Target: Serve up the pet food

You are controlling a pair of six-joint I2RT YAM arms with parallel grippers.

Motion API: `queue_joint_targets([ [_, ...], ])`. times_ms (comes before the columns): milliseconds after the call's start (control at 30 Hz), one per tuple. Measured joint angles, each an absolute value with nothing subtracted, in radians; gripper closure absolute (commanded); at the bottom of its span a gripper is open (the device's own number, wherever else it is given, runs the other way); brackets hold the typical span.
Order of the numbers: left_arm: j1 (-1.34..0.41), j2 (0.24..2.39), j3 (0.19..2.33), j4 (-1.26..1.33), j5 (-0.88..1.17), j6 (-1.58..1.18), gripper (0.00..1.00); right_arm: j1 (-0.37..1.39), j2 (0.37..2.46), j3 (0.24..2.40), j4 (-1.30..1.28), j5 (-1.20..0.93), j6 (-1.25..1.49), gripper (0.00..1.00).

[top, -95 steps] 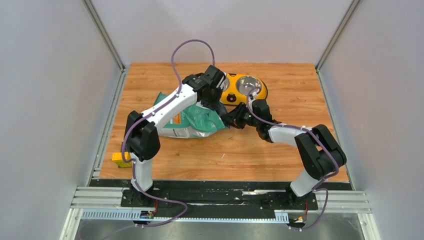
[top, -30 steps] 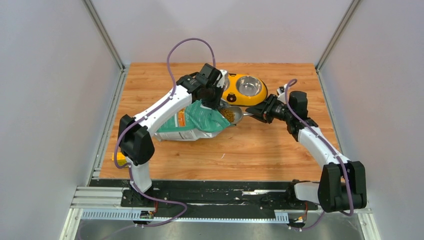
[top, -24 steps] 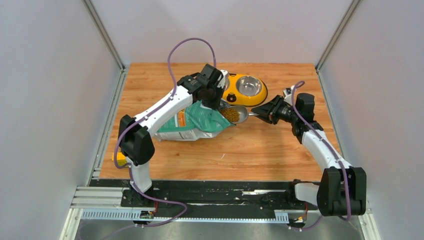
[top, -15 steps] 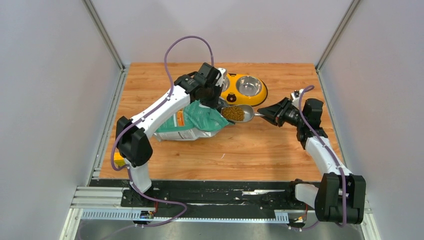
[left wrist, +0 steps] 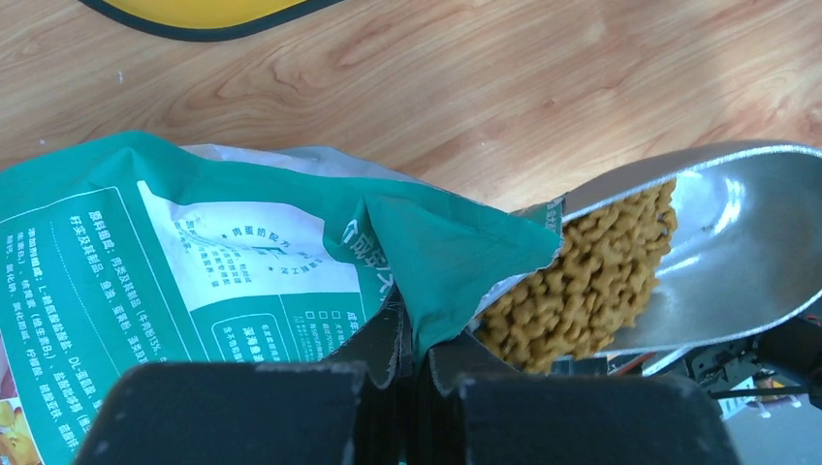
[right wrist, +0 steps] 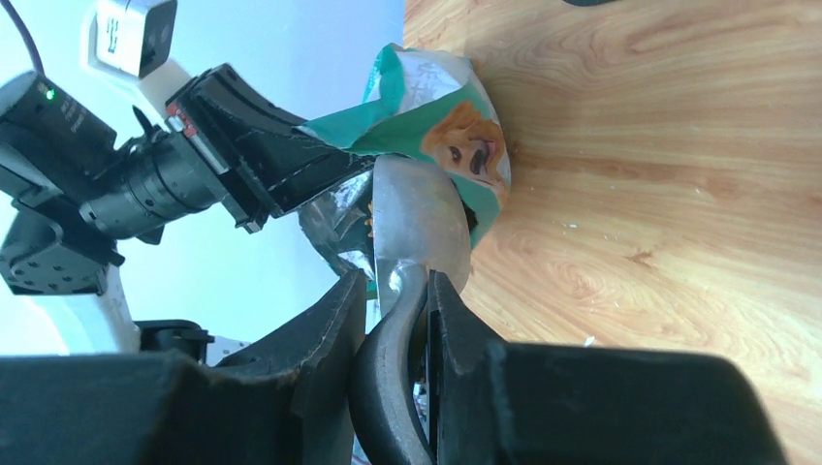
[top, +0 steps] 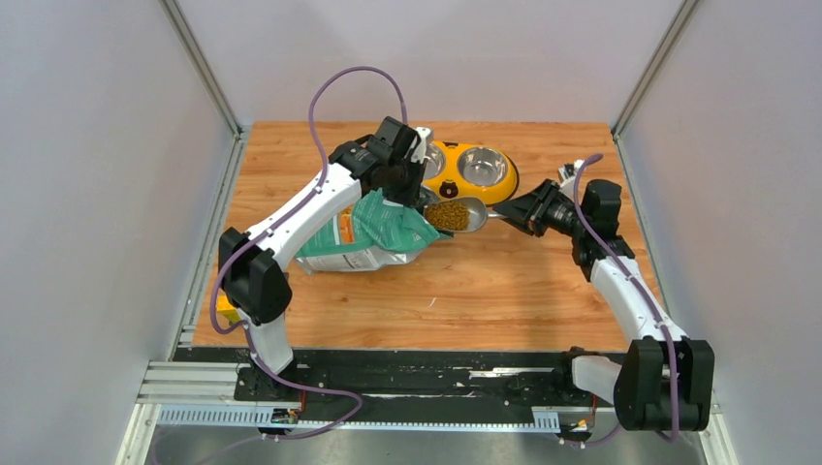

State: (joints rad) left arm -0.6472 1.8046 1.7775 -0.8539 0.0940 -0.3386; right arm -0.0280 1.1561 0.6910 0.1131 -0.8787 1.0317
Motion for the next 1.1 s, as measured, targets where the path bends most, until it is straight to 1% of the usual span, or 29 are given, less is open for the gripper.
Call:
queue_joint_targets([
  [133,-0.645,1.805,1.777,-0.857,0.099,-0.339,1.0,0.065,1.169,0.798,0.011,-0.802,0.951,1.0],
  [267,-0.626,1.805,1.777,-0.859,0.102,-0.346,1.0,0.169,1.185,0.908,-0.118,-0.646,0.852,1.0],
  [367,-0.628,1.803,1.781,-0.856,0.105,-0.352,1.0,0.247,1.195,0.959,-0.184,-0.55,0.794,1.0],
  [433,-0.627,1.8,1.781,-0.857,0.106,-0.354,1.0,0.266,1.195,0.97,-0.207,-0.522,0.778,1.0],
  [500,-0.623,1.797,1.781,-0.858,0.107,-0.354,1.0,0.26,1.195,0.972,-0.213,-0.525,0.779,1.0],
  [600,-0.614,1.789,1.78,-0.858,0.108,-0.355,1.0,0.215,1.197,0.954,-0.183,-0.593,0.825,1.0],
  [800,-0.588,1.74,1.758,-0.858,0.113,-0.355,1.0,0.147,1.212,0.842,-0.001,-0.741,1.013,1.0],
  [1100,-0.532,1.677,1.735,-0.863,0.136,-0.362,1.0,0.125,1.201,0.75,0.234,-0.812,1.232,1.0],
])
